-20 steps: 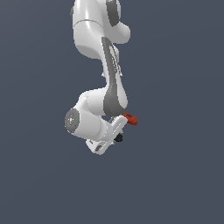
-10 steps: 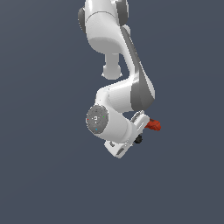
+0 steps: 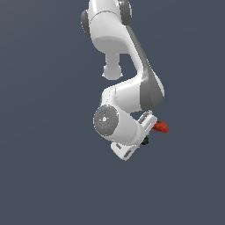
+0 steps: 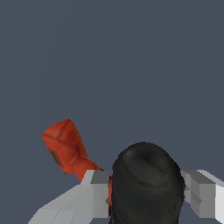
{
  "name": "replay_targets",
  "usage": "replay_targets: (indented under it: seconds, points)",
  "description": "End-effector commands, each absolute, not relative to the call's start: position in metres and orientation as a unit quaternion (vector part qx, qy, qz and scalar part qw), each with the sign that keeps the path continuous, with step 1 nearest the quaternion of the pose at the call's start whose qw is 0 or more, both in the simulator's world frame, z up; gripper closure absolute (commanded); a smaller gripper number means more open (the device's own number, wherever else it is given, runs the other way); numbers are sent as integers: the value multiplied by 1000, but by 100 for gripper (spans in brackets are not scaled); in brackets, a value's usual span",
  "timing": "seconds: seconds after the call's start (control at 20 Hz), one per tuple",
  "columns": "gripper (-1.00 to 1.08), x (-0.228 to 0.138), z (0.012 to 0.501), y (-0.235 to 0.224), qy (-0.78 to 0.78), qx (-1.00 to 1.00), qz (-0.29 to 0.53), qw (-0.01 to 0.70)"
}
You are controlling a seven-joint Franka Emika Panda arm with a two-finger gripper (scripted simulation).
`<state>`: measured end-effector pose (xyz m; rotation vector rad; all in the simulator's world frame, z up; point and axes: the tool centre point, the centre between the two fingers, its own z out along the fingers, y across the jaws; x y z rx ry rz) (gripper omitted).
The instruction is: Pick up the object and move it to a goal position.
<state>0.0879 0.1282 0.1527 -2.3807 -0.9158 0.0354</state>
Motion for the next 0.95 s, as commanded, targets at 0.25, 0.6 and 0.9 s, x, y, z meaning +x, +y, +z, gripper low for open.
replay_targets:
  seconds: [0.25,0.6,0.9]
  points:
    - [108,85,163,120,-344,-893,13,291]
    - [108,75,197,92,-343,-893,13,291]
    - [108,72,210,81,-343,-893,13,291]
